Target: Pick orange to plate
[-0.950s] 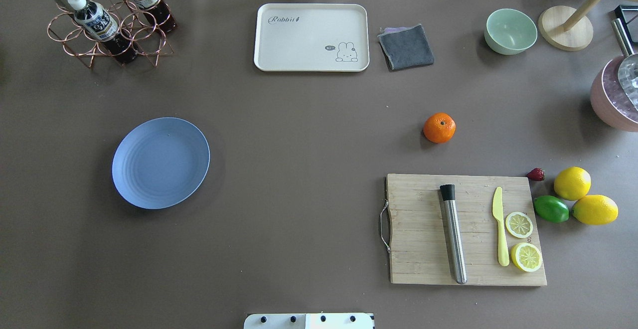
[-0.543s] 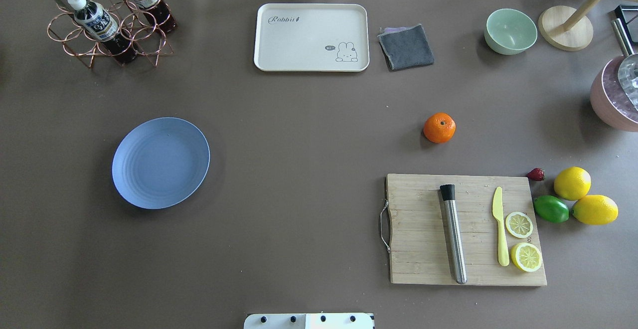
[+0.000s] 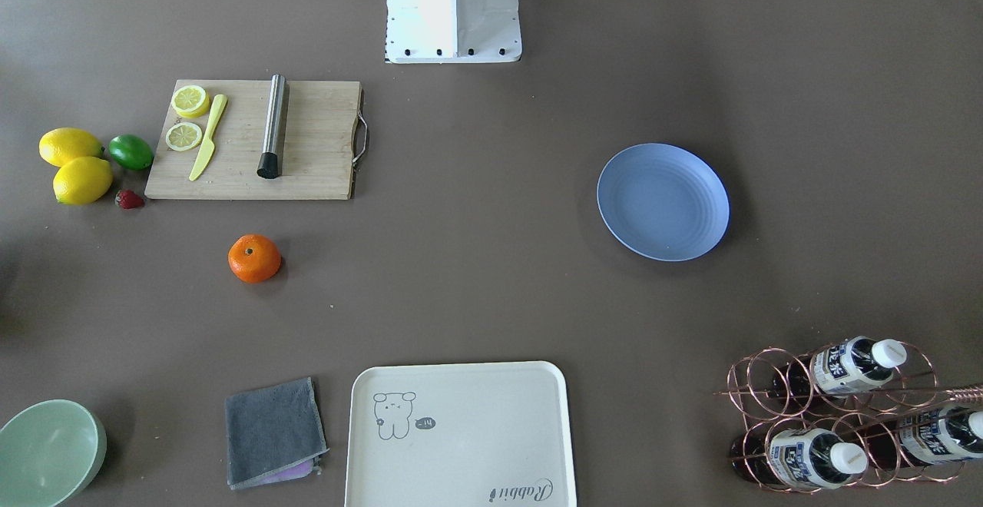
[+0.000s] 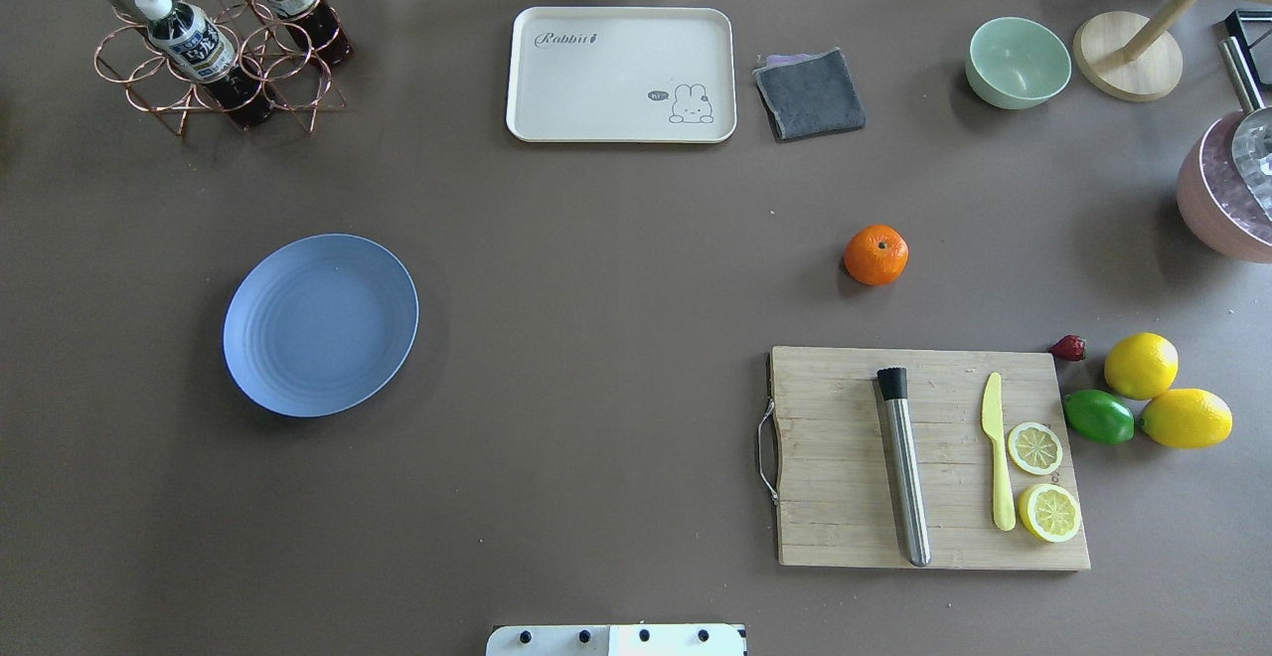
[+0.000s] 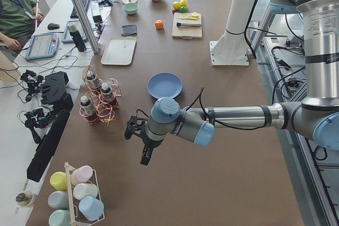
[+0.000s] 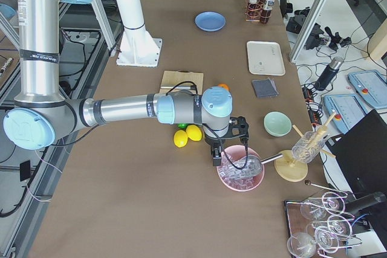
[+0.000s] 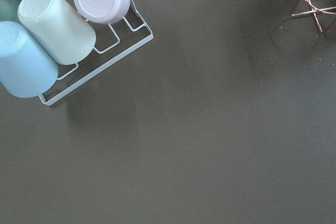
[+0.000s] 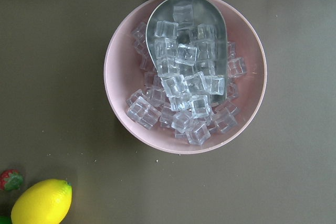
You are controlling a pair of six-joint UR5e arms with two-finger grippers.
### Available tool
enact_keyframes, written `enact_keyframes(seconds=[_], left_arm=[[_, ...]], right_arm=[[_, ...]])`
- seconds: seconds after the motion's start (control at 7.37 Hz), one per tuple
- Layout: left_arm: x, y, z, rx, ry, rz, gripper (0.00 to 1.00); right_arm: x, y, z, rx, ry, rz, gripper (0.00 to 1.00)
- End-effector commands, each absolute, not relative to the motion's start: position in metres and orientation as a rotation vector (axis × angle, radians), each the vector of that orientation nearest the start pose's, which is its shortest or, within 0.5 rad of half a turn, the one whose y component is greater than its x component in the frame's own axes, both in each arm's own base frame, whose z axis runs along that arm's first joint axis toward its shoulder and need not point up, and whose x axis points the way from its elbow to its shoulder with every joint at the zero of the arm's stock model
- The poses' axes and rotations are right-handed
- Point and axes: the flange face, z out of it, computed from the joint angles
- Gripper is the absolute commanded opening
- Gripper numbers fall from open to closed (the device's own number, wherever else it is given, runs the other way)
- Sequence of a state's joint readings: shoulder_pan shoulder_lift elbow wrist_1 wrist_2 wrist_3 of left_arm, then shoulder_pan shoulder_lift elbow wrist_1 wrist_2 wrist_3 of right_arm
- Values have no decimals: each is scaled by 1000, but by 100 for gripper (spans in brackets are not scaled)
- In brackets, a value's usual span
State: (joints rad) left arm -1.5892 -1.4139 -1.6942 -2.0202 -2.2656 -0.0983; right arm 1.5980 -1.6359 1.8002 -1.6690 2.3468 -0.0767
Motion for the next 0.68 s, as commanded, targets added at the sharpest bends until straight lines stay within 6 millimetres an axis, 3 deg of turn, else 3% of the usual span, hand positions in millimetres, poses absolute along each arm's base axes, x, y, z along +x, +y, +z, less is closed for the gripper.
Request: enact_keyframes(seconds=[0.0, 0.54], left_arm=[[-75, -446, 626, 366, 699, 41, 98], [-75, -443, 628, 364, 700, 42, 98]], right_arm=[[76, -462, 585, 107, -771, -74, 100], [74, -462, 583, 110, -788, -78, 100]])
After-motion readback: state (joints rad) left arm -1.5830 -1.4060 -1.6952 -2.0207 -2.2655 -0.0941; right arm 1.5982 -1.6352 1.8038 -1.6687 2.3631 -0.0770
